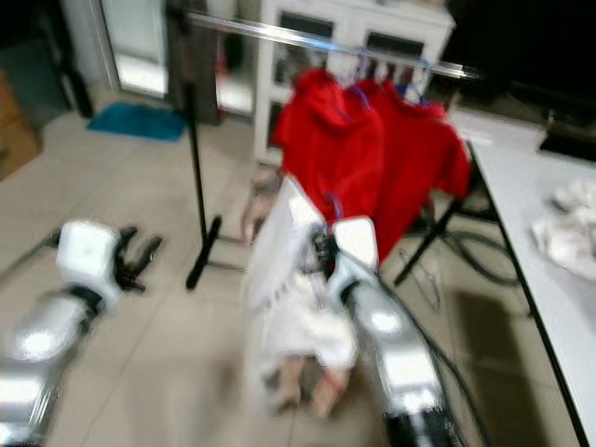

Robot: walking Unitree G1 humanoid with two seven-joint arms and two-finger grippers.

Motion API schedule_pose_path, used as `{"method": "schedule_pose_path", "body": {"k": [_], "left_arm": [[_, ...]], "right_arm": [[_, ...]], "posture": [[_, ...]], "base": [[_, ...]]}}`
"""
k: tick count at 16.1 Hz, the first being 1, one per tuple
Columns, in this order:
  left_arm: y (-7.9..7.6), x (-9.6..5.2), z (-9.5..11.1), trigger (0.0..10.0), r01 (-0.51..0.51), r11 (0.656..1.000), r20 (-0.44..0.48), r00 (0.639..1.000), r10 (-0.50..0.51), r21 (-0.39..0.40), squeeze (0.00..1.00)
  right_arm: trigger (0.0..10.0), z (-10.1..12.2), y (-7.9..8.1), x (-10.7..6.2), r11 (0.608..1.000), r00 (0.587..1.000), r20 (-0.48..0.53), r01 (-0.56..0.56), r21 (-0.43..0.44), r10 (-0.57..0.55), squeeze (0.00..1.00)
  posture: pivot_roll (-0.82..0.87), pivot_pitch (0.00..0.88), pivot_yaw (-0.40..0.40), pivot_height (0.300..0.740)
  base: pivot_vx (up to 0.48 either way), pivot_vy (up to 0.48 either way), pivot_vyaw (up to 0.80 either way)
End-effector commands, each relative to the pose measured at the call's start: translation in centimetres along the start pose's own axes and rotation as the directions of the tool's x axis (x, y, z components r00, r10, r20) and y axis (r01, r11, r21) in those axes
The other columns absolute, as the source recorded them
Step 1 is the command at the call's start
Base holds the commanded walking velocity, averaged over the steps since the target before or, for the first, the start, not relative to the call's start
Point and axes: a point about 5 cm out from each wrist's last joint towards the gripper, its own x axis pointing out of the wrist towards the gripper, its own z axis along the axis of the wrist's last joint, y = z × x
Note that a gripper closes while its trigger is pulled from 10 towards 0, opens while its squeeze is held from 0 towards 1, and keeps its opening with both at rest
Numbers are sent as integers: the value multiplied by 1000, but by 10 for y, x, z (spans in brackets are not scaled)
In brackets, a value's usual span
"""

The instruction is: Hang hanger

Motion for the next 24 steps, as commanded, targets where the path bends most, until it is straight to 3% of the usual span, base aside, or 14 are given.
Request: {"method": "schedule_pose_path", "body": {"k": [1,15,18,24], "left_arm": [[5,0,3,10000,-7,1000,7,1000,7,18,0],[6,-4,5,10000,5,999,-1,1000,-5,35,0],[4,0,8,10000,10,999,11,1000,-11,37,0],[6,1,8,10000,11,999,11,1000,-11,44,0]], "right_arm": [[10000,13,2,1,1000,999,46,-7,-5,8,0],[10000,18,6,6,1000,999,39,-26,5,26,0],[10000,24,2,8,1000,999,53,4,10,-4,0],[10000,30,-5,13,999,998,53,33,-10,-32,0]], "posture": [[104,0,-99,740],[127,0,-103,740],[124,0,-105,740],[131,0,-113,740]], "base": [[439,0,0],[438,0,0],[439,0,763],[438,0,0]]}}
